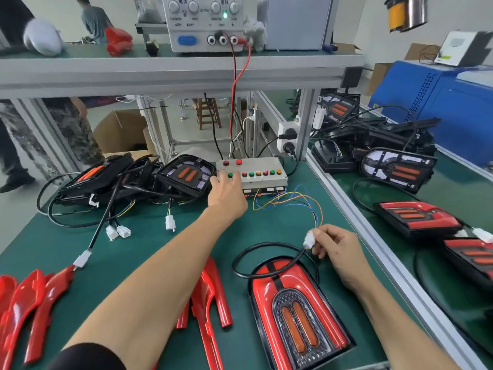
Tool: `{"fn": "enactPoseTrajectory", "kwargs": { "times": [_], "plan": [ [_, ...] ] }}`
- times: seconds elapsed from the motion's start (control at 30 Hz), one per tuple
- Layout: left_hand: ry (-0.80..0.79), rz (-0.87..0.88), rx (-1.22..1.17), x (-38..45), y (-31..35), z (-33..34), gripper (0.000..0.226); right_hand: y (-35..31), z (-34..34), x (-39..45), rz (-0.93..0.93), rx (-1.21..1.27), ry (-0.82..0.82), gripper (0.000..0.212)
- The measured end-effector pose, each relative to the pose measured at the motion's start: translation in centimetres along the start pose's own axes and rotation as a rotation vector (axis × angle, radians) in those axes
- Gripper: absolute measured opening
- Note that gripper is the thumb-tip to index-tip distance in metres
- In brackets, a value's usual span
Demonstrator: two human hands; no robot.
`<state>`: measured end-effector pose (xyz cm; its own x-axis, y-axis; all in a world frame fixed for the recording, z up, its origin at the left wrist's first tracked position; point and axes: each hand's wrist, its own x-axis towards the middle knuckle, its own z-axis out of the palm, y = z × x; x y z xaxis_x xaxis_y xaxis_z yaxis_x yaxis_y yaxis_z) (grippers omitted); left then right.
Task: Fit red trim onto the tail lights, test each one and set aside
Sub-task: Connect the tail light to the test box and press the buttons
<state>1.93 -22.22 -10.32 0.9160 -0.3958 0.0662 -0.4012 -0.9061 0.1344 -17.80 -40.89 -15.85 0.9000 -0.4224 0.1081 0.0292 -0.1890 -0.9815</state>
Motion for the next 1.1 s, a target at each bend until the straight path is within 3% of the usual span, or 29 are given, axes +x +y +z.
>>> {"fn": "enactPoseTrajectory", "kwargs": {
  "times": [0.67,1.1],
  "plan": [
    [0.02,-0.005,0.001,0.9,-0.1,0.9,0.077,0.2,0.0,0.1,-0.02,-0.022,0.019,0.026],
    [0.017,0.0,-0.011,0.9,-0.3,0.9,0.075,0.2,0.0,0.0,-0.02,-0.025,0.025,0.027]
  ]
}}
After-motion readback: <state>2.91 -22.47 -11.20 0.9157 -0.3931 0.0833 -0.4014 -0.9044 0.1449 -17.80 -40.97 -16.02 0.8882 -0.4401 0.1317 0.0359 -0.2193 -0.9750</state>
